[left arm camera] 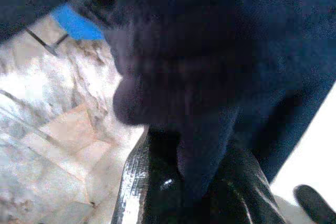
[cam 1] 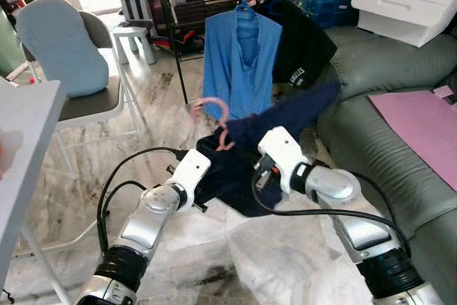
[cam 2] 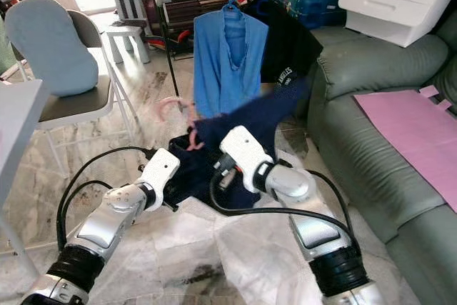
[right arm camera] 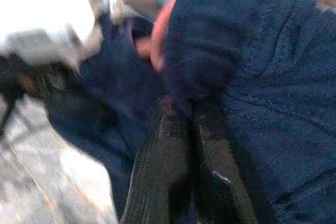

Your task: Hang hanger

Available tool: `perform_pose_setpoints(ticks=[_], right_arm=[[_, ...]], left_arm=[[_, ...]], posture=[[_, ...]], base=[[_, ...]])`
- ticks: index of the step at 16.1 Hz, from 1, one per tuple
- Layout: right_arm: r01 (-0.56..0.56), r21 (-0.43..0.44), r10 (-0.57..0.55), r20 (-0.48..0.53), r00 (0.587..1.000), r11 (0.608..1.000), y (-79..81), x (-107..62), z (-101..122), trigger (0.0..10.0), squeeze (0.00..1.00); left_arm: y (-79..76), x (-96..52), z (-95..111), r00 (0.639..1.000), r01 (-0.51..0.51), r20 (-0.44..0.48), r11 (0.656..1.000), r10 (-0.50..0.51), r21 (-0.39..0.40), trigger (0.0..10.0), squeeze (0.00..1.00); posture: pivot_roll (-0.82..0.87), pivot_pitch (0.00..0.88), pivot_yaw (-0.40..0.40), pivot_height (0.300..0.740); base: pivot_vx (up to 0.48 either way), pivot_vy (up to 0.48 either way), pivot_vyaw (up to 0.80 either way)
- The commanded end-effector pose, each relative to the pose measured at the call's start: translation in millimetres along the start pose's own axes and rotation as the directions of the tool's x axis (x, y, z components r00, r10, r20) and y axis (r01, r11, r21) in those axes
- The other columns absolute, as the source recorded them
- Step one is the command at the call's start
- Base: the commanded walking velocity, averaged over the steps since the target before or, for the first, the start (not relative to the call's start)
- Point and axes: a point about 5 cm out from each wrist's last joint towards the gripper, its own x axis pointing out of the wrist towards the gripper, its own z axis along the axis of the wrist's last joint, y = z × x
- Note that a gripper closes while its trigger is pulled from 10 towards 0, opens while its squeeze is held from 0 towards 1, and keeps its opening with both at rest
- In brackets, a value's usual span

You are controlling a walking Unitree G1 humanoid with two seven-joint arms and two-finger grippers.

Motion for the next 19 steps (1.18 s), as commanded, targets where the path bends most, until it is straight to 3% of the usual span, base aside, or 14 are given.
perform_pose_setpoints(ticks=[1,2,3,6,14,19], right_arm=[[-0.069,0.008,0.069,-0.088,0.994,0.998,21.9,5.8,-22,10.0,0.0],[-0.037,-0.003,0.037,-0.103,0.994,0.999,17.5,3.3,-27,10.0,0.0],[-0.012,-0.018,0.01,-0.126,0.992,1.0,13.2,0.0,-33,10.0,1.0],[0.037,-0.109,-0.054,-0.159,0.986,0.993,1.7,-8.3,-43,10.0,1.0],[0.093,-0.135,-0.106,-0.091,0.99,0.986,-20.5,-15.5,-32,10.0,1.0],[0.16,-0.129,-0.171,-0.076,0.982,0.979,-50.9,-35.6,-30,10.0,1.0]], left_arm=[[5.3,-0.9,46,0.975,-0.022,0.222,0.997,0.005,0.075,0.0,0.0],[7.6,-2.1,43,0.973,-0.032,0.23,0.997,0.016,0.067,0.0,0.0],[10.5,-4.0,39,0.971,-0.048,0.238,0.996,0.027,0.08,0.0,0.0],[16.5,-8.6,32,0.969,-0.061,0.243,0.992,0.031,0.114,0.0,0.0],[31.4,-12.7,27,0.955,-0.102,0.291,0.979,0.047,0.176,0.0,0.0],[42.6,-15.9,24,0.944,-0.145,0.321,0.968,0.073,0.206,0.0,0.0]], posture=[[-0.12,0.024,0.056,0.74],[-0.12,0.023,0.056,0.74],[-0.13,0.022,0.055,0.74],[-0.13,0.018,0.052,0.74],[-0.14,0.017,0.055,0.74],[-0.14,0.022,0.06,0.74]], base=[[0.0,0.0,0.0],[0.0,0.0,0.0],[0.0,0.0,0.0],[0.0,0.0,0.0],[0.0,0.0,0.0],[0.0,0.0,0.0]])
